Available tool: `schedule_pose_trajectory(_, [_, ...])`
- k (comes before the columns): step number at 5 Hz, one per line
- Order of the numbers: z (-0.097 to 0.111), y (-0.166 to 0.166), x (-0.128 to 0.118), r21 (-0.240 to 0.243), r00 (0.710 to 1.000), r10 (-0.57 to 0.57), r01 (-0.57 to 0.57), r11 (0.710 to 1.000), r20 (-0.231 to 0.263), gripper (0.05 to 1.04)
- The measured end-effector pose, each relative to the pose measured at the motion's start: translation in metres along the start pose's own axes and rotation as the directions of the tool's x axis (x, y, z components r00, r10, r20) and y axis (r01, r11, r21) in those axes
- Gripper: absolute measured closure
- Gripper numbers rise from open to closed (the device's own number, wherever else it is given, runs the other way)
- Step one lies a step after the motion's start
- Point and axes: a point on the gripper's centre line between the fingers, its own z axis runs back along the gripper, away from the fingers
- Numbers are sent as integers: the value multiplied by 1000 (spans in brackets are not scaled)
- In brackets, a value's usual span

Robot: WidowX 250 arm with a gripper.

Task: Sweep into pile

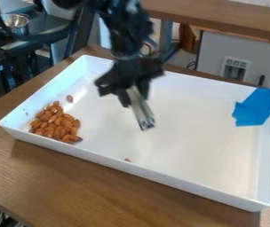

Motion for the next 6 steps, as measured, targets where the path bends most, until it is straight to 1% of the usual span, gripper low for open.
schedule_pose_trajectory(1, [-5,-12,-18,-59,984,-176,176,983,1,699])
schedule_pose_trajectory(2, [-10,-17,-33,-94,943,-332,333,938,24,699])
schedule_pose_trajectory(3, [-14,-14,-38,-93,922,-384,386,918,40,699])
schedule_pose_trajectory(4, [-18,-7,-44,-82,914,-404,405,910,34,699])
schedule_pose_trajectory(5, [-25,7,-47,-67,913,-407,408,910,30,699])
schedule_pose_trajectory(6, [-27,15,-42,-58,918,-395,397,916,37,699])
